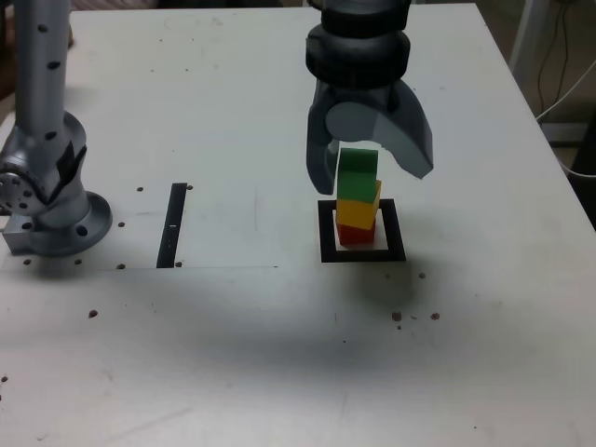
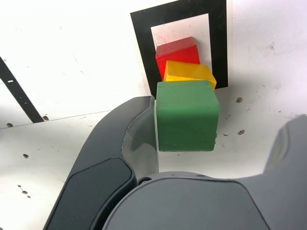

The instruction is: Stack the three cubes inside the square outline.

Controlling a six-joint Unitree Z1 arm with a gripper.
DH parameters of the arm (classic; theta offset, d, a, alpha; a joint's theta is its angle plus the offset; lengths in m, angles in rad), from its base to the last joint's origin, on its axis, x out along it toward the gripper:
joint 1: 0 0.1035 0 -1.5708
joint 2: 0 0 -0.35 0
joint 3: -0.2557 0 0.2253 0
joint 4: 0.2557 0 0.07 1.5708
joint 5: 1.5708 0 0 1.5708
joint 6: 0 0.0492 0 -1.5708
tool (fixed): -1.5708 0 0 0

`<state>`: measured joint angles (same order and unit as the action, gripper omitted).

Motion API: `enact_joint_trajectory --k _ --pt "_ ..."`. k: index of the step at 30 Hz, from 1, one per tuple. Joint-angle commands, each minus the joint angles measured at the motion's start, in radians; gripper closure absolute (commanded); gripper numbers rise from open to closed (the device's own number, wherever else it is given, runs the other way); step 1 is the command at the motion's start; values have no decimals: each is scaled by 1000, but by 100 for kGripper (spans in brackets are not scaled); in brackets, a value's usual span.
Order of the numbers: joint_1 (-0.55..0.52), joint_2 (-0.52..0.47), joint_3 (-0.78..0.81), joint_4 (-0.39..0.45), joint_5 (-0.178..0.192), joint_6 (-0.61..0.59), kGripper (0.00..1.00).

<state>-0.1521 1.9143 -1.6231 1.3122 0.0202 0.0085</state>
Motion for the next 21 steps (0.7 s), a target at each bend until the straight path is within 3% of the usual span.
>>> enact_joint_trajectory --k 1,8,21 --pt "-1 -24 -3 8 -2 -4 1" --pt "-1 -102 11 29 -1 -5 1" --pt "13 -386 143 82 15 19 1"
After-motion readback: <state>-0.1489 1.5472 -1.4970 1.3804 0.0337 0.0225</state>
